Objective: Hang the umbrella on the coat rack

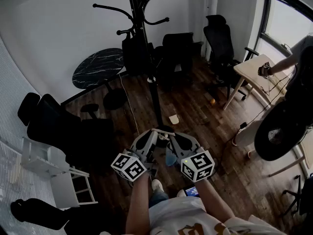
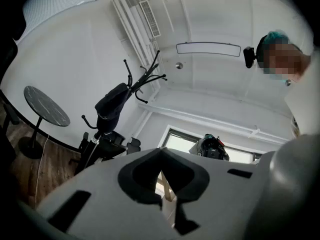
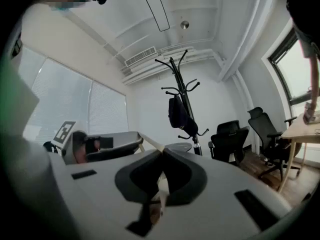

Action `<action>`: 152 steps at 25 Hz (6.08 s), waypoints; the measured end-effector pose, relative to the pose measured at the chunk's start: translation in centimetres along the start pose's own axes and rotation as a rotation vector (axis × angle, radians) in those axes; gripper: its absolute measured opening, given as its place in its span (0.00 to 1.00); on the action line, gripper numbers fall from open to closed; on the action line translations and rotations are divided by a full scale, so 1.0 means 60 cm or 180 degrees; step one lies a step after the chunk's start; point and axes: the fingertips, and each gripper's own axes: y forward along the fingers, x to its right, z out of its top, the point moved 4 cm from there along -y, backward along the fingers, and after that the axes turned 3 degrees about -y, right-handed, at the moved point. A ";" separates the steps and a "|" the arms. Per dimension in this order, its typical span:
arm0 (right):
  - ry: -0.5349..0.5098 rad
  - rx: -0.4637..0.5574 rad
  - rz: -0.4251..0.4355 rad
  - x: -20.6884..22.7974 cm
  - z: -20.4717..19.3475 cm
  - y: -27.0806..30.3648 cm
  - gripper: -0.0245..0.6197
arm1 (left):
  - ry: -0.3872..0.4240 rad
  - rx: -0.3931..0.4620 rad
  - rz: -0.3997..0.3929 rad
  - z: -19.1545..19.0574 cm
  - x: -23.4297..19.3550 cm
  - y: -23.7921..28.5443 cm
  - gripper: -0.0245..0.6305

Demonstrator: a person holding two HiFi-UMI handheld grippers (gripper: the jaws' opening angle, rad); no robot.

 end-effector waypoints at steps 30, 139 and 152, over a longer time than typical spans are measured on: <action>0.0456 0.0193 0.0156 0.018 0.017 -0.016 0.06 | 0.0144 -0.0217 0.0169 0.008 0.033 0.013 0.07; 0.0386 -0.0260 -0.0770 0.280 -0.042 0.442 0.06 | -0.0357 -0.0614 -0.0411 0.040 -0.421 0.327 0.07; 0.0407 -0.0409 -0.0781 0.298 -0.065 0.454 0.05 | -0.0446 -0.0704 -0.0358 0.015 -0.442 0.332 0.07</action>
